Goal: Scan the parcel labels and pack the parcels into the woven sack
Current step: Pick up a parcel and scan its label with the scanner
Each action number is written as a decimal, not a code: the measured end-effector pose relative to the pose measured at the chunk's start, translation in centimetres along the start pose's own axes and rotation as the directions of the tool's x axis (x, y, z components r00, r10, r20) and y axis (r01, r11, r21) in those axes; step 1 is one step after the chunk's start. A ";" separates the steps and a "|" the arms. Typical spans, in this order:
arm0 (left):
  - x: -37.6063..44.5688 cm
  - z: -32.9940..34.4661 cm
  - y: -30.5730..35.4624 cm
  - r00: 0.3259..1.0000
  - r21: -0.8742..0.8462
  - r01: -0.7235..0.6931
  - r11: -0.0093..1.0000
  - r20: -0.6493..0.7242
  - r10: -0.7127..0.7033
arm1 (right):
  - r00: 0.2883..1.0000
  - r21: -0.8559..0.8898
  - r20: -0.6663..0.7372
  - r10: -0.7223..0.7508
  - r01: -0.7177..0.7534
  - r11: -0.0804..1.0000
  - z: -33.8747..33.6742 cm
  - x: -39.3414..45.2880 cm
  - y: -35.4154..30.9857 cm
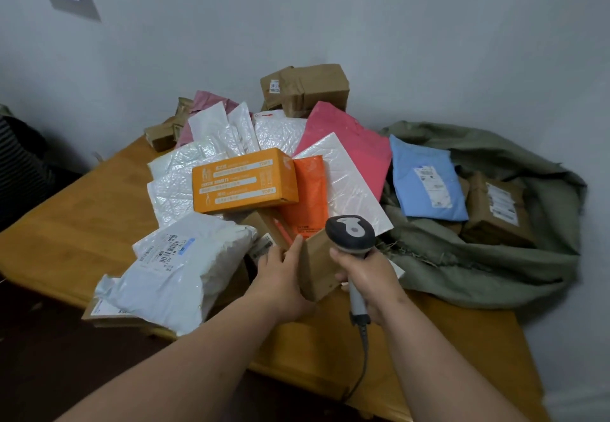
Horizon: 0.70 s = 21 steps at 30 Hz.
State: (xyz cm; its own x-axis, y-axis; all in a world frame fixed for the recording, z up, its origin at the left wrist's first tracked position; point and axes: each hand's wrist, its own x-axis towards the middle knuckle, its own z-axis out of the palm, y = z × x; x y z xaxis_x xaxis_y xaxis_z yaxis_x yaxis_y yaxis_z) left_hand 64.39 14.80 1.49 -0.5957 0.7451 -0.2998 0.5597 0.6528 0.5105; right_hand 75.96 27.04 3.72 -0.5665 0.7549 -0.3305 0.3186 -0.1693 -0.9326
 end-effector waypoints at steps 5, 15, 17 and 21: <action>-0.3 -0.2 2.2 0.986 -0.149 -0.111 0.983 -0.137 0.091 | 1.000 0.070 -0.012 -0.005 0.006 0.998 -3.4 0.0 0.2; -0.6 -2.0 2.3 0.954 -0.825 0.131 0.550 -0.046 -0.296 | 0.987 0.121 0.083 0.137 -0.147 0.982 -6.8 0.1 0.7; -0.7 -1.4 2.1 0.946 -0.848 0.151 0.508 -0.025 -0.324 | 0.986 0.112 0.092 0.139 -0.149 0.983 -6.7 -0.1 1.1; -0.9 -0.1 1.4 0.946 -0.889 0.179 0.421 0.039 -0.321 | 0.988 0.105 0.077 0.132 -0.140 0.985 -6.1 -0.3 2.1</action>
State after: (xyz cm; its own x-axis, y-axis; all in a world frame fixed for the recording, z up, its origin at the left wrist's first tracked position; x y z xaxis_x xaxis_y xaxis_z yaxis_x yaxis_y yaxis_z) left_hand 65.64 15.01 2.58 -0.7210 0.5009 -0.4788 -0.3837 0.2868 0.8778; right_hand 81.44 30.36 2.79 -0.5762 0.6750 -0.4609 0.3130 -0.3387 -0.8873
